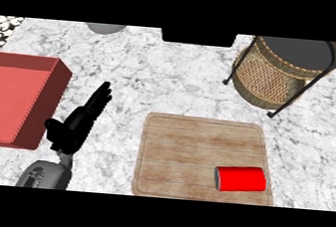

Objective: Pick the squash from the cutting board and place it in the tiered basket

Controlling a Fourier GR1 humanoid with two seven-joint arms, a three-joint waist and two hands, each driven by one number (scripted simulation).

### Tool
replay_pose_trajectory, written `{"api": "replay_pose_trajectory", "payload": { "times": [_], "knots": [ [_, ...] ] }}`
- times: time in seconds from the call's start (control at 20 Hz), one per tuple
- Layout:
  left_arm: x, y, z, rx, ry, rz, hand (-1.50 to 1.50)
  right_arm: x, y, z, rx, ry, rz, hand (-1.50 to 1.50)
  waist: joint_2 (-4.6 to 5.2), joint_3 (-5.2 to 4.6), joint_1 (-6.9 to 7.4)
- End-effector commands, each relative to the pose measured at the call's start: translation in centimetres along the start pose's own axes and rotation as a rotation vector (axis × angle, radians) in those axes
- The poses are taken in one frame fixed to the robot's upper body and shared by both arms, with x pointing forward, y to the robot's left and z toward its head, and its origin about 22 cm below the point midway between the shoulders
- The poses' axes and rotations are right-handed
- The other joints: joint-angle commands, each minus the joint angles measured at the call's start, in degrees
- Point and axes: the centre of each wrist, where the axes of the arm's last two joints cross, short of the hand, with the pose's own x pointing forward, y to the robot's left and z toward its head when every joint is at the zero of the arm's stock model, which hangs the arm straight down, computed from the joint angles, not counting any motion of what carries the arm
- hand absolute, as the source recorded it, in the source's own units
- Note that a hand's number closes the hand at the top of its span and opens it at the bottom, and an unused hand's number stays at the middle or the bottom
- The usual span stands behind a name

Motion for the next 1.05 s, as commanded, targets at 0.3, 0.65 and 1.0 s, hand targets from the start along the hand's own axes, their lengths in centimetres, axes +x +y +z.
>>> {"api": "replay_pose_trajectory", "payload": {
  "times": [0.3,0.65,1.0],
  "knots": [
    [-0.5,1.1,0.5,0.021,0.019,0.001,0.0,-0.2,-10.0,-0.9,-0.545,-0.116,-0.086,-1.5,-0.35,-0.04,-1.86],
    [-0.4,1.6,2.0,0.067,0.012,0.011,0.0,-4.8,-18.7,0.7,-0.564,-0.228,-0.234,-1.5,-1.26,0.03,-3.85],
    [-1.2,1.5,2.0,0.09,0.039,0.004,0.0,-10.6,-29.8,4.9,-0.53,-0.22,-0.182,-1.5,-1.01,0.03,-4.71]
  ]
}}
